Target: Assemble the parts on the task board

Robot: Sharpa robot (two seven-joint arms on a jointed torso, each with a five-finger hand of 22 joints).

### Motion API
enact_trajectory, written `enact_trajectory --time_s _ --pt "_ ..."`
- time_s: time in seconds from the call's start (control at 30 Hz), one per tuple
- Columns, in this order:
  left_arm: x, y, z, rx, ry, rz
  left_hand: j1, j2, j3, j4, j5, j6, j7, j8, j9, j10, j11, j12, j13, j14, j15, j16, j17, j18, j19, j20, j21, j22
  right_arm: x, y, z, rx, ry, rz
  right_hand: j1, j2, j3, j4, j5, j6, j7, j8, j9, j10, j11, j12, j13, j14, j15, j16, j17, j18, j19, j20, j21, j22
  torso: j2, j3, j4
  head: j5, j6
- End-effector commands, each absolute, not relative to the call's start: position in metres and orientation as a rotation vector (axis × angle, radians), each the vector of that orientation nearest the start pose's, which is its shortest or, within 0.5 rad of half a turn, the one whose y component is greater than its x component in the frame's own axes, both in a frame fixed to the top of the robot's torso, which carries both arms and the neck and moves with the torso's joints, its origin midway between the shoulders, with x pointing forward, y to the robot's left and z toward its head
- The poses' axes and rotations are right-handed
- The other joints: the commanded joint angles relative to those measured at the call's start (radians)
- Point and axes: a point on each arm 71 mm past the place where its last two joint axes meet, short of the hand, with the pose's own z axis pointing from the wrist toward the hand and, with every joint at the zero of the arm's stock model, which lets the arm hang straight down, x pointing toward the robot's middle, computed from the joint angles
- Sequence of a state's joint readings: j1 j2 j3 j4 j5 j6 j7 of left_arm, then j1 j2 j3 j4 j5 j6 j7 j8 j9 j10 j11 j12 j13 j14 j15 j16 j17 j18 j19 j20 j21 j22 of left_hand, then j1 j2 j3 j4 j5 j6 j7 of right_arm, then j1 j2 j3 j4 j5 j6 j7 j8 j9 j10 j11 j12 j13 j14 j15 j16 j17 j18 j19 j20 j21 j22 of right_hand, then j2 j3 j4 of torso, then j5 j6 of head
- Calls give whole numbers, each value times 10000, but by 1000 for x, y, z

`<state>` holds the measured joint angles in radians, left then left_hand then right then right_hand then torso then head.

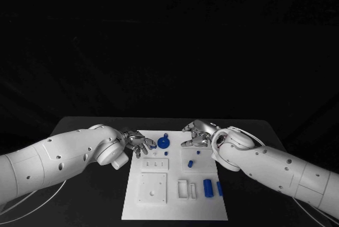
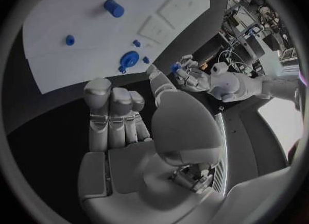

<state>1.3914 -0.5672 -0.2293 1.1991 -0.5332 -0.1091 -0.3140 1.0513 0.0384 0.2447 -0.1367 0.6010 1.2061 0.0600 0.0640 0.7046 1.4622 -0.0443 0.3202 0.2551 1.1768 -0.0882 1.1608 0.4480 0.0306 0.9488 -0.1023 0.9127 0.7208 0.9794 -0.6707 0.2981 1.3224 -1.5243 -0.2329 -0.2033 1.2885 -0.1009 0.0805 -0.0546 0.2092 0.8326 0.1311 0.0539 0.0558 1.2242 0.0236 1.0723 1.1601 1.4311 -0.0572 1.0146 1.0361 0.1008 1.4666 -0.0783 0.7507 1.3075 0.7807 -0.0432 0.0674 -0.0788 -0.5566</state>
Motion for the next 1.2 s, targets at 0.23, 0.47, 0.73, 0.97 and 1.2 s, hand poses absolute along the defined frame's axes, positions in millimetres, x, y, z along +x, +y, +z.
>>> enact_trajectory --time_s 0.23,0.47,0.73,0.97,1.2 --pt "542 164 -206 -4725 21402 -5509 33 50 1313 -1352 44 577 -510 38 -84 226 -54 -111 85 241 -44 -104 121 95 155 -87 28 -3 534 -232 -186 3117 15369 6963 -102 215 16 -216 67 359 -32 35 21 -92 -54 -264 -280 13 13 -53 -59 153 537 48 -117 851 -126 61 -43 106 -163" --pt "539 159 -218 -4196 21400 -4551 -7 57 1322 -1363 22 609 -528 41 -77 297 -84 -179 212 351 -74 -215 292 27 580 -128 -666 253 546 -255 -173 4052 14486 7030 -222 264 323 -520 128 676 -62 47 33 -367 -95 -975 -1073 -97 -11 -513 -484 193 499 30 -953 611 -254 125 -46 145 -376" --pt "535 148 -237 -3769 21552 -4032 -38 60 1280 -1317 -17 656 -565 62 -33 367 -121 -97 327 449 -101 -171 415 11 777 -146 -1073 877 555 -261 -161 4520 13862 7196 -290 226 434 -533 237 558 -55 43 29 -723 -106 -1536 -1936 -253 -25 -1179 -1258 245 481 11 -2159 151 -342 171 -29 164 -544" --pt "535 138 -247 -3646 21663 -3906 -48 -15 1237 -1185 -43 782 -646 78 271 387 -204 252 599 546 -172 103 512 -24 1041 -213 -1407 1588 560 -258 -155 4598 13640 7289 -221 283 577 -662 477 596 -52 40 28 -752 -117 -1502 -1995 -269 -32 -1160 -1306 241 478 4 -2161 130 -316 161 -43 190 -593" --pt "537 133 -255 -3523 21803 -3681 -47 -82 1228 -1027 -103 922 -728 79 595 398 -291 645 838 777 -262 229 497 -66 1249 -306 -1459 1996 561 -254 -152 4591 13577 7364 -383 259 863 -862 769 621 -51 41 28 -779 -124 -1448 -2075 -283 -39 -1111 -1356 234 477 -3 -2127 113 -305 161 -41 167 -668"
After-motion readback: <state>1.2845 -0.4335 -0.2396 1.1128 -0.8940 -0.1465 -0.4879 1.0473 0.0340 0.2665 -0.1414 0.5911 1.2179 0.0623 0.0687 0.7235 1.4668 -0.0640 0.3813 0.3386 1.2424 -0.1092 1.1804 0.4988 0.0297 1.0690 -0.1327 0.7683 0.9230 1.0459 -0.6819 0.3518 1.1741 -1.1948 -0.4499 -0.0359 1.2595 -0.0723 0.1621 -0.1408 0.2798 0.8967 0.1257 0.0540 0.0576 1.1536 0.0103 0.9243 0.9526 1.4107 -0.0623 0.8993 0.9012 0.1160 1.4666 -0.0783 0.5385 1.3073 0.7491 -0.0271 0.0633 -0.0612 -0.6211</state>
